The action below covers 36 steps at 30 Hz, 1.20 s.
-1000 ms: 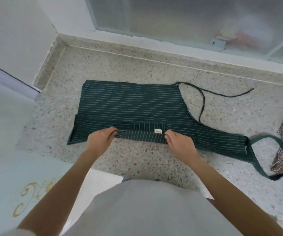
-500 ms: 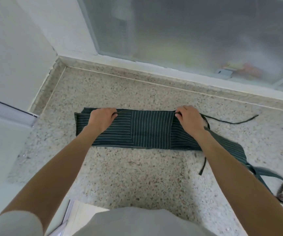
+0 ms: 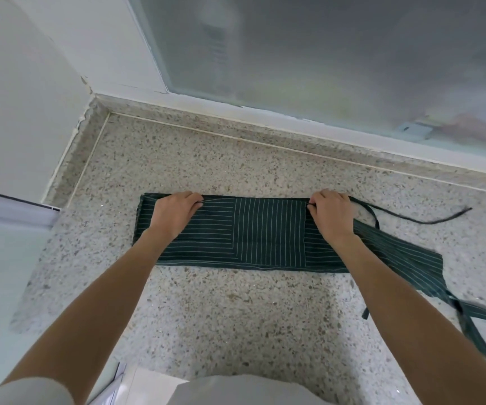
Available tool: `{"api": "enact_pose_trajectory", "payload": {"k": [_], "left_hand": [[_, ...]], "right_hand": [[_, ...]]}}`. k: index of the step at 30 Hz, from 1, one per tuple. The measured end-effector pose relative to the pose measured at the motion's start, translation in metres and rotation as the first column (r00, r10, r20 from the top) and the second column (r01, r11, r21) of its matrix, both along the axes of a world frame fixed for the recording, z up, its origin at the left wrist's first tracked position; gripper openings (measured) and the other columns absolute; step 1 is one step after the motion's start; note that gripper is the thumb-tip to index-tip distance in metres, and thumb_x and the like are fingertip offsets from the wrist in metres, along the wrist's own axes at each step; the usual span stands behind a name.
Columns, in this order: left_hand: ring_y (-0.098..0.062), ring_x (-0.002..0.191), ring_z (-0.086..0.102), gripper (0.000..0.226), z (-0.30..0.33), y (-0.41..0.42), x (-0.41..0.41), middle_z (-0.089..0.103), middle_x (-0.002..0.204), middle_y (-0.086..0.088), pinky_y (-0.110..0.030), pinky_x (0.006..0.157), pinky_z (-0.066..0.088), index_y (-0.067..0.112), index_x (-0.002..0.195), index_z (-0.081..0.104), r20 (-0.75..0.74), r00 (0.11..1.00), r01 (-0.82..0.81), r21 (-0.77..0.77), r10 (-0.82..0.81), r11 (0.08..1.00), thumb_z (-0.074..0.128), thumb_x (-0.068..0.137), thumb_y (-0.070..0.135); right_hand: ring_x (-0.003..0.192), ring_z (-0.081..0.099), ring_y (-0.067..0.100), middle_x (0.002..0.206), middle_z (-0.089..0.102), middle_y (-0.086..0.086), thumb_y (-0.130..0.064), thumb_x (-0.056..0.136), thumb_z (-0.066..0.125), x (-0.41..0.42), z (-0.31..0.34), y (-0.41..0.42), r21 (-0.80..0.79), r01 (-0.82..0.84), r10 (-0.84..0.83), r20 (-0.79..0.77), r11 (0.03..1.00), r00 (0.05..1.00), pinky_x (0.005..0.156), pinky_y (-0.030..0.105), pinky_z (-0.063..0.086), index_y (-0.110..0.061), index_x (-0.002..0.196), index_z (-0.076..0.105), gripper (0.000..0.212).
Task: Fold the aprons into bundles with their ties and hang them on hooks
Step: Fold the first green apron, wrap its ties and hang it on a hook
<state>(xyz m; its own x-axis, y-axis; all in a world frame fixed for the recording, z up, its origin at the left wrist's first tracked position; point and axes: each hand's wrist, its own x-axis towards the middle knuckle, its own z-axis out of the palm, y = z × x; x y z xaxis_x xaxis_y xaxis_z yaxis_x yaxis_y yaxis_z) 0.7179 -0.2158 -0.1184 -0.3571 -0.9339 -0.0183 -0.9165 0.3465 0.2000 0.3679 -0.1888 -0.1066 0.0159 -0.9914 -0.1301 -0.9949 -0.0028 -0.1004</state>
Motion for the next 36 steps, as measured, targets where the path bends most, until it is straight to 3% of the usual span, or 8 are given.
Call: {"api": "enact_pose_trajectory", "payload": {"k": [5,9,13,17,24,28,32,36], "left_hand": [[-0.025,0.073,0.065,0.011,-0.008,-0.003,0.005,0.07,0.084,-0.005,-0.033,0.055,0.051,0.014,0.098,0.066,-0.022,0.999,0.039,-0.098,-0.042,0.994,0.063,0.088,0.016],[-0.03,0.101,0.057,0.029,-0.003,-0.001,-0.007,0.067,0.104,-0.006,-0.044,0.089,0.039,0.015,0.112,0.061,0.071,0.993,-0.082,-0.168,0.096,0.982,0.064,0.084,0.01],[-0.022,0.118,0.051,0.03,0.014,0.019,-0.066,0.06,0.122,-0.001,-0.044,0.108,0.029,0.02,0.123,0.054,-0.068,0.997,-0.047,-0.072,0.042,0.996,0.048,0.093,0.02],[-0.018,0.138,0.03,0.056,0.001,0.06,-0.132,0.04,0.146,-0.001,-0.046,0.116,0.016,0.015,0.141,0.038,-0.059,0.996,0.067,0.098,-0.061,0.993,0.028,0.097,0.049],[-0.015,0.145,-0.005,0.08,-0.033,0.085,-0.116,0.002,0.158,0.002,-0.048,0.115,-0.001,0.023,0.15,0.004,0.142,0.971,0.159,0.214,-0.192,0.964,0.016,0.088,0.072],[-0.014,0.144,-0.009,0.08,-0.028,0.084,-0.117,-0.003,0.158,0.003,-0.048,0.115,-0.006,0.024,0.15,0.001,0.137,0.974,0.146,0.242,-0.183,0.959,0.018,0.087,0.07],[-0.018,0.145,-0.001,0.073,-0.014,0.088,-0.142,0.01,0.157,-0.003,-0.053,0.115,-0.004,0.021,0.149,0.017,0.082,0.983,0.141,0.224,-0.163,0.964,0.037,0.088,0.055],[-0.02,0.144,0.014,0.071,-0.005,0.098,-0.192,0.024,0.154,-0.004,-0.053,0.115,0.003,0.018,0.146,0.028,0.039,0.961,0.263,0.165,-0.272,0.951,0.023,0.089,0.06]], "right_hand": [[0.079,0.063,0.031,0.082,0.068,0.012,-0.014,0.085,0.065,0.003,-0.003,-0.002,-0.048,-0.022,0.017,-0.091,0.999,0.996,0.082,0.04,0.043,-0.004,0.085,0.068,0.01],[0.08,0.061,0.033,0.083,0.065,0.014,-0.008,0.081,0.068,0.007,-0.01,-0.001,-0.023,-0.023,0.019,-0.161,0.999,0.987,0.078,0.042,0.046,-0.004,0.087,0.064,0.008],[0.091,0.058,0.034,0.098,0.062,0.015,-0.003,0.078,0.068,0.01,-0.018,0.014,-0.125,0.008,-0.019,-0.083,0.992,0.996,0.081,0.046,0.048,-0.005,0.098,0.059,0.022],[0.131,0.04,0.027,0.138,0.048,0.011,-0.016,0.094,0.043,0.025,-0.018,0.052,-0.203,-0.009,0.025,0.076,0.979,0.997,0.111,0.047,0.026,-0.009,0.127,0.05,0.035],[0.145,-0.003,0.018,0.157,0.003,-0.005,-0.056,0.097,0.017,0.012,-0.042,0.12,0.124,-0.114,0.101,0.108,0.986,0.989,0.116,0.043,0.0,-0.032,0.15,0.008,0.058],[0.145,0.0,0.017,0.156,0.006,-0.005,-0.056,0.097,0.011,-0.029,-0.035,0.132,0.148,-0.024,0.014,0.069,0.989,0.998,0.117,0.041,0.001,-0.03,0.149,0.012,0.059],[0.131,0.04,0.02,0.14,0.048,0.004,-0.036,0.1,0.03,-0.062,0.003,0.144,-0.132,0.097,-0.053,0.301,0.987,0.952,0.107,0.038,0.034,-0.013,0.135,0.048,0.046],[0.105,0.05,0.034,0.115,0.058,0.018,-0.03,0.096,0.045,-0.12,0.017,0.149,-0.289,0.616,-0.554,0.272,0.732,0.787,0.09,0.041,0.038,-0.003,0.123,0.054,0.039]]}}
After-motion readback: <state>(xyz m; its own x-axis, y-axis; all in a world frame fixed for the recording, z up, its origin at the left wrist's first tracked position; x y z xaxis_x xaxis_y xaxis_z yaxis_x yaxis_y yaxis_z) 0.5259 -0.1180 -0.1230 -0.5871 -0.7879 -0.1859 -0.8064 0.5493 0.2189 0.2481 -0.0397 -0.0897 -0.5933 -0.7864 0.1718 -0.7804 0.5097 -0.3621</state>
